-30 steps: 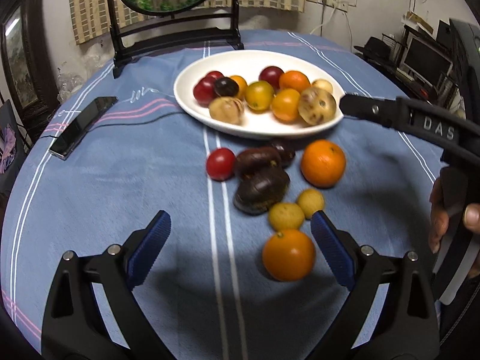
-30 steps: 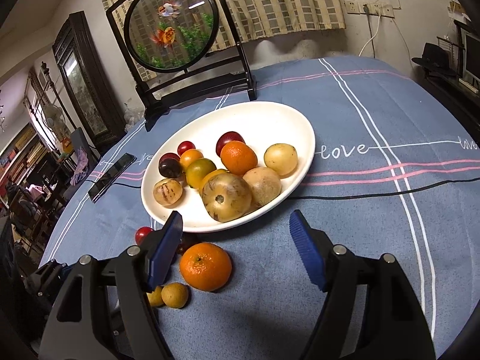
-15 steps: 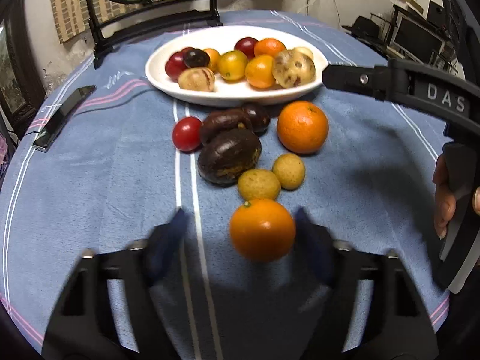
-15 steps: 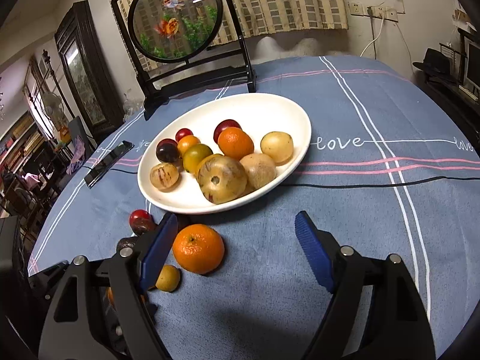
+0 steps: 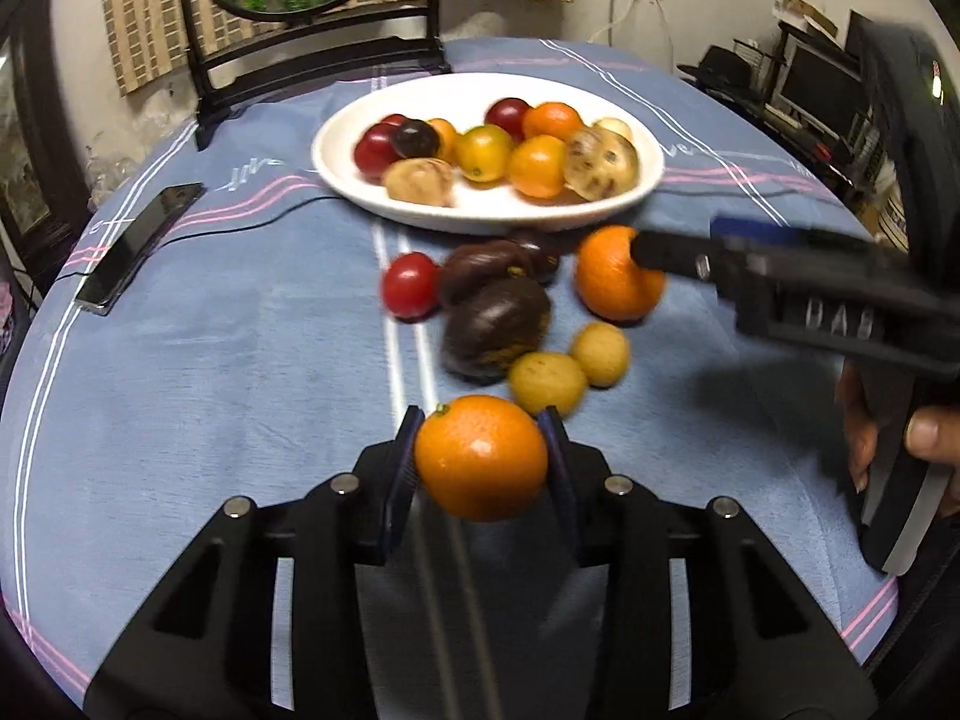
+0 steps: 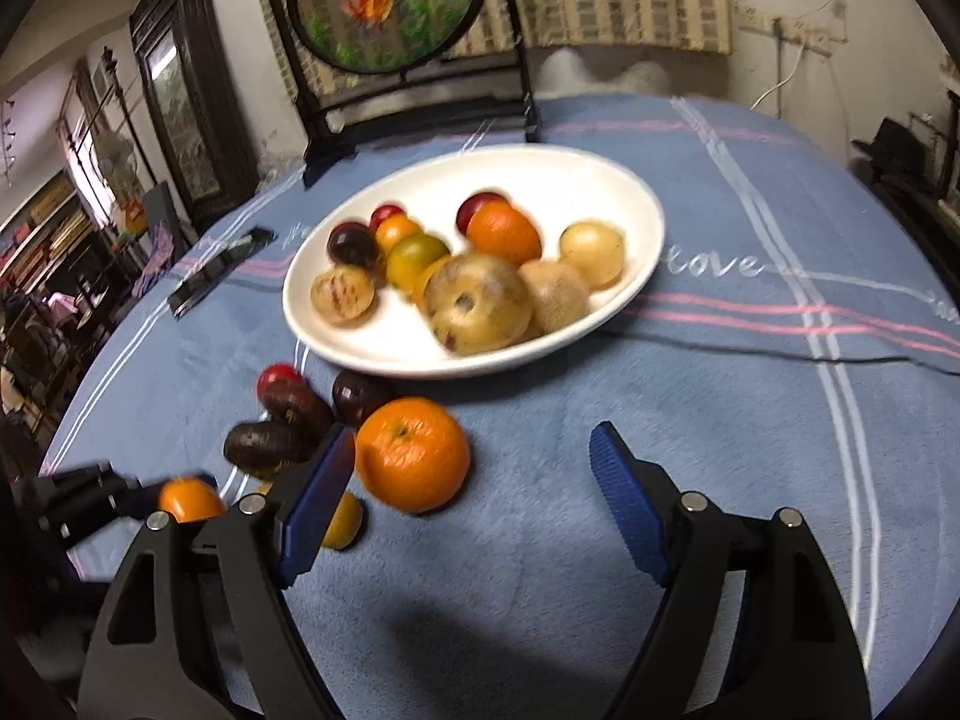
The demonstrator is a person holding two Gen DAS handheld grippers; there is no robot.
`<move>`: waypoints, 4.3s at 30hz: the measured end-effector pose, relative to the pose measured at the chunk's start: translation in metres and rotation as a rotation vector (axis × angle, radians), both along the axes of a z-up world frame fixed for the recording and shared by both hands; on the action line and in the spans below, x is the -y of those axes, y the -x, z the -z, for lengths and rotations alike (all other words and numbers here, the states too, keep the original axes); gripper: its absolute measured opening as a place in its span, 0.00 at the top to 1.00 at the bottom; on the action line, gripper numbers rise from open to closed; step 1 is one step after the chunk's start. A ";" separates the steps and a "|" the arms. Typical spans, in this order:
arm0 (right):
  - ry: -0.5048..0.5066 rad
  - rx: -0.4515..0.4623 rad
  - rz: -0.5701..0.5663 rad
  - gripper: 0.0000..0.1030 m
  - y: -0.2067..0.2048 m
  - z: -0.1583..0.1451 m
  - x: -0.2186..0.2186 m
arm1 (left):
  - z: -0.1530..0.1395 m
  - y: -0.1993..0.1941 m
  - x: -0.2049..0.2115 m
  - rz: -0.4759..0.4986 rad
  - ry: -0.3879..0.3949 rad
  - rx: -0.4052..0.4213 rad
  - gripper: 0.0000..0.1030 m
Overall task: Organize fruits
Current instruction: 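Grasp an orange with the left gripper while the right gripper grasps another orange, then carry both oranges over the white plate and open both grippers to release them, then grasp a small yellow fruit with the right gripper while the left gripper grasps another yellow fruit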
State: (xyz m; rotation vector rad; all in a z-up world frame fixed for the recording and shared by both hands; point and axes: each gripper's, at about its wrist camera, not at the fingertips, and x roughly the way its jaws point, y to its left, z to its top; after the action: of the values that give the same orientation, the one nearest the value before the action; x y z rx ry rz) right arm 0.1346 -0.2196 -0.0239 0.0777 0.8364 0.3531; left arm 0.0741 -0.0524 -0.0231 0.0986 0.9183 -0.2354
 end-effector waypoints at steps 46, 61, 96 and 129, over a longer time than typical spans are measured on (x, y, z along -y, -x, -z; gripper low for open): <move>0.015 0.060 0.017 0.55 0.014 -0.034 0.011 | 0.004 -0.037 -0.035 -0.043 0.044 -0.062 0.62; 0.020 0.147 0.033 0.55 -0.017 -0.070 -0.010 | -0.062 -0.094 -0.014 -0.055 0.065 0.061 0.62; -0.014 0.122 0.151 0.31 -0.069 -0.036 -0.002 | -0.038 -0.155 -0.040 -0.277 0.068 0.121 0.13; -0.003 0.094 0.035 0.31 -0.003 -0.018 -0.008 | -0.012 -0.094 -0.061 -0.256 0.061 0.039 0.08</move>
State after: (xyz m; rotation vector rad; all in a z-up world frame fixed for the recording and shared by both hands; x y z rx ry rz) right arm 0.1377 -0.2111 -0.0055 0.0779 0.7409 0.3227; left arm 0.1679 0.0086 -0.0109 -0.0710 0.8747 -0.0238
